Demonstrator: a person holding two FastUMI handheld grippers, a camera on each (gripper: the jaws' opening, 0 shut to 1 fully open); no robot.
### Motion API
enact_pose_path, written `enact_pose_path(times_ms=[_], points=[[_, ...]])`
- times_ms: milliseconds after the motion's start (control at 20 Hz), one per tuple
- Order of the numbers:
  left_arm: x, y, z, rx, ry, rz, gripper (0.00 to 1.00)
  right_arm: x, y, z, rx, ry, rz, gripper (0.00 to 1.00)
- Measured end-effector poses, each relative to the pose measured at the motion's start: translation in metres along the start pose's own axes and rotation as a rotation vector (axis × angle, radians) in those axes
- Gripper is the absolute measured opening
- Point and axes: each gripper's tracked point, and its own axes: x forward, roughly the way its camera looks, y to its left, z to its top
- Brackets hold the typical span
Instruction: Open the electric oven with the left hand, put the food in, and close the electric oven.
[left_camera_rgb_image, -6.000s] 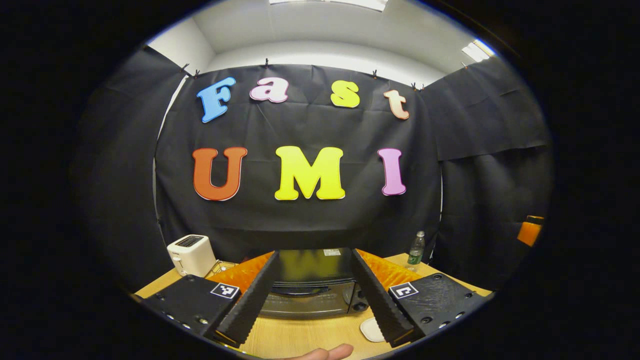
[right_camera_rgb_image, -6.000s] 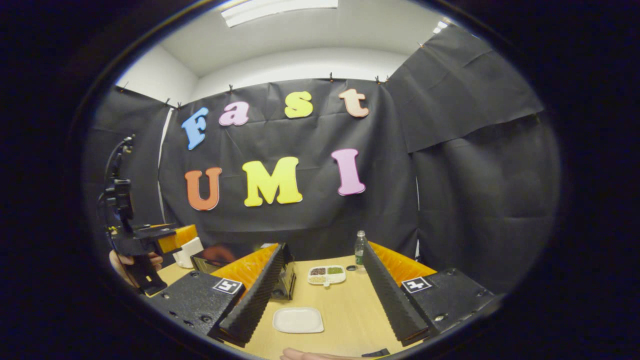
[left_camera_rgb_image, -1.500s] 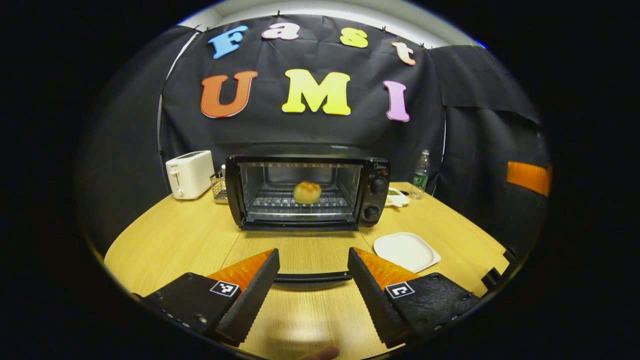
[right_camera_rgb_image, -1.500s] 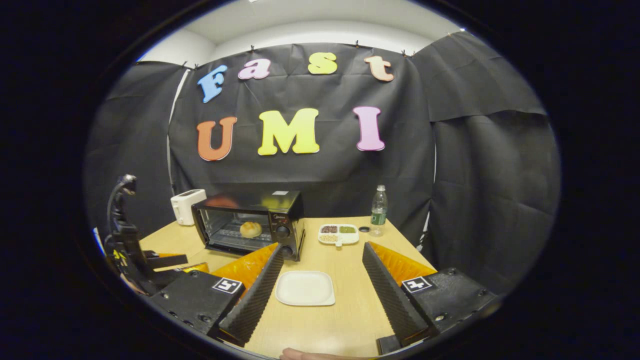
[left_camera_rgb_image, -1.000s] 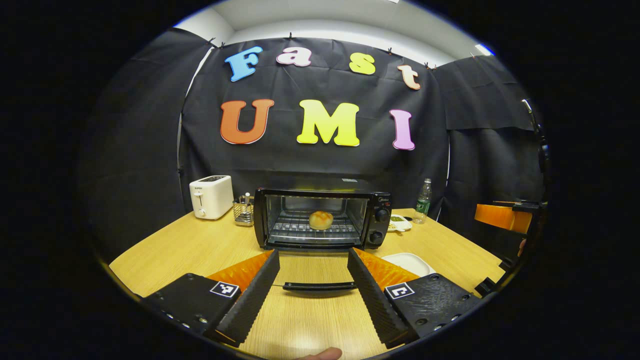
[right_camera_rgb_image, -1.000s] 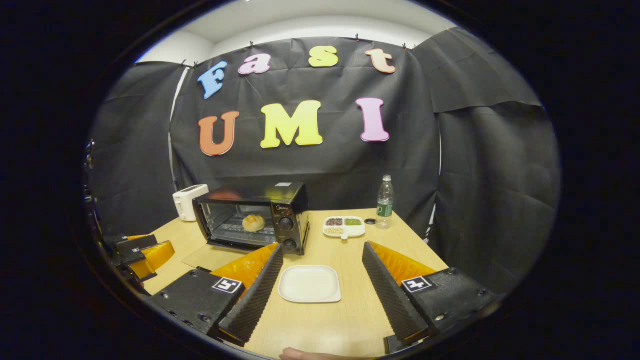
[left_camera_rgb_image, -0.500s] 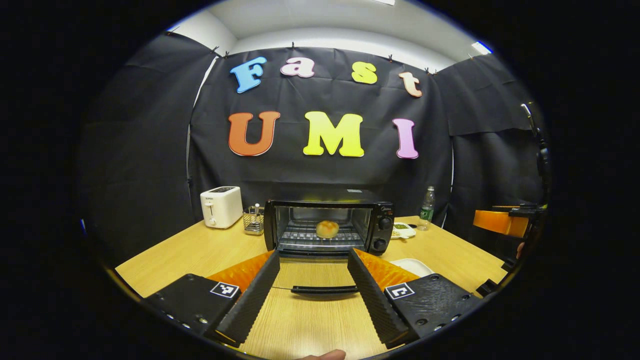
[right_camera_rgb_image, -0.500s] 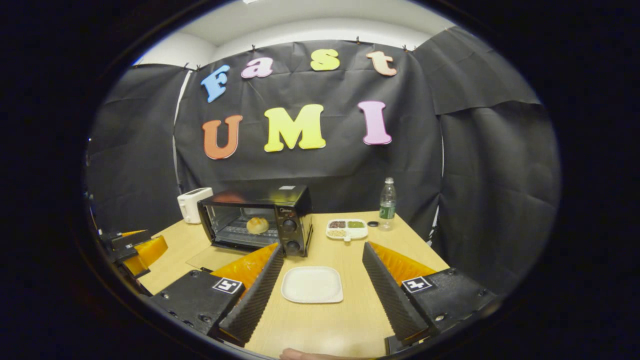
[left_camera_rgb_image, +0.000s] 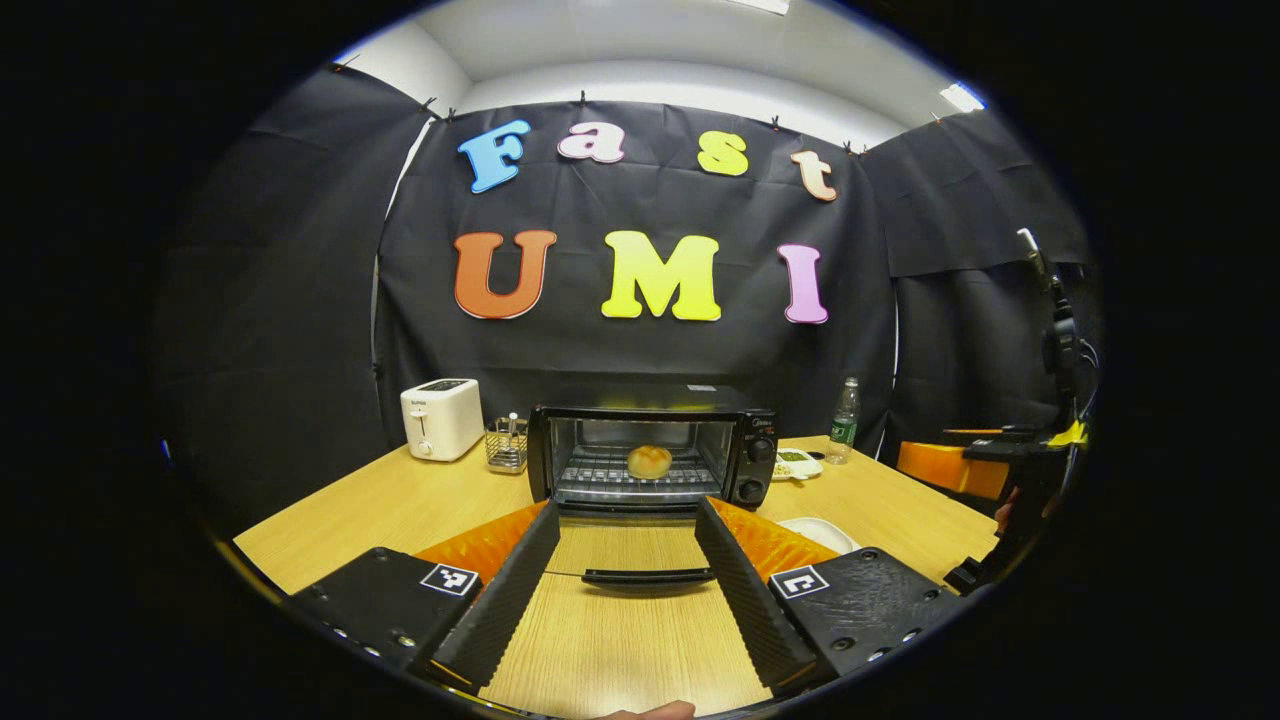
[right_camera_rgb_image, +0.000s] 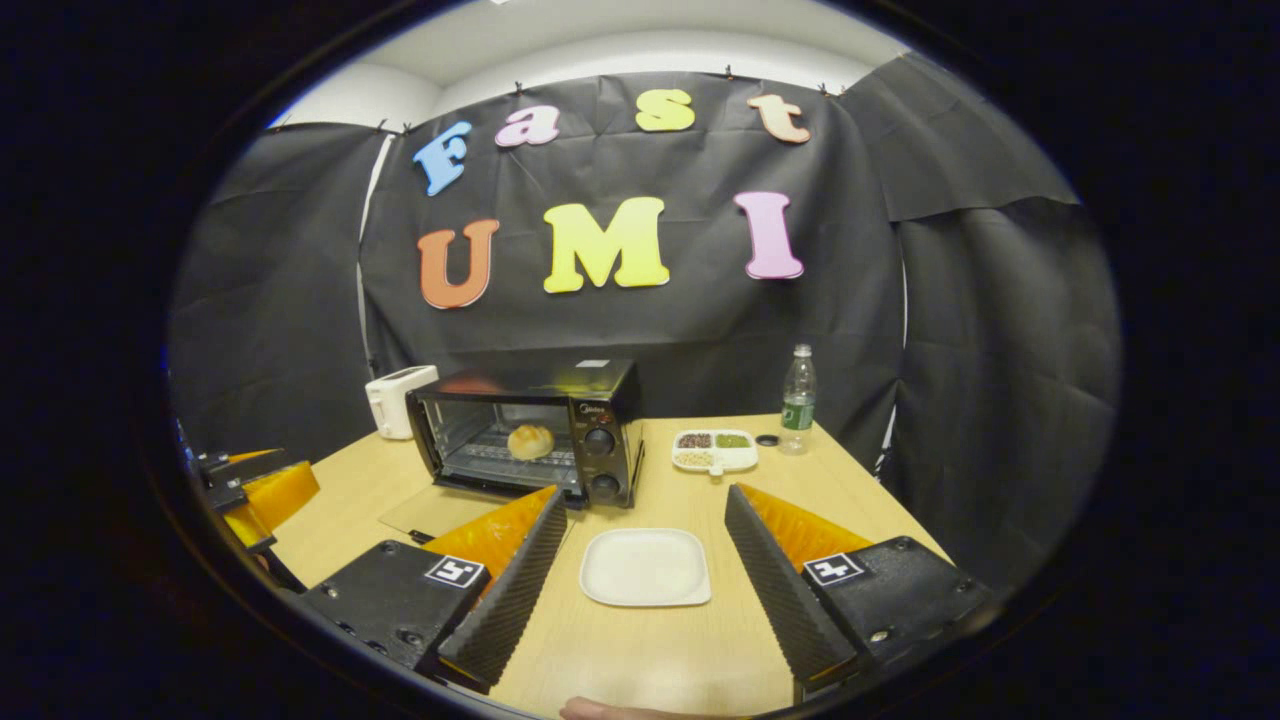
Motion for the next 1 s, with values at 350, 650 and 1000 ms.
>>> enact_pose_path(times_ms=[350,650,1000], points=[[0.004,0.010,-0.003,0.020,-0.013,0.011,0.90,0.049,0.015,-0.042,0.011,0.116,0.011,0.99],[0.018,0.024,-0.014,0.004,0.001,0.035,0.90,0.110,0.012,-0.099,0.045,0.261,-0.002,0.99],[0.035,0.035,-0.031,0.012,0.028,0.046,0.90,0.145,0.010,-0.138,0.070,0.348,-0.004,0.96]])
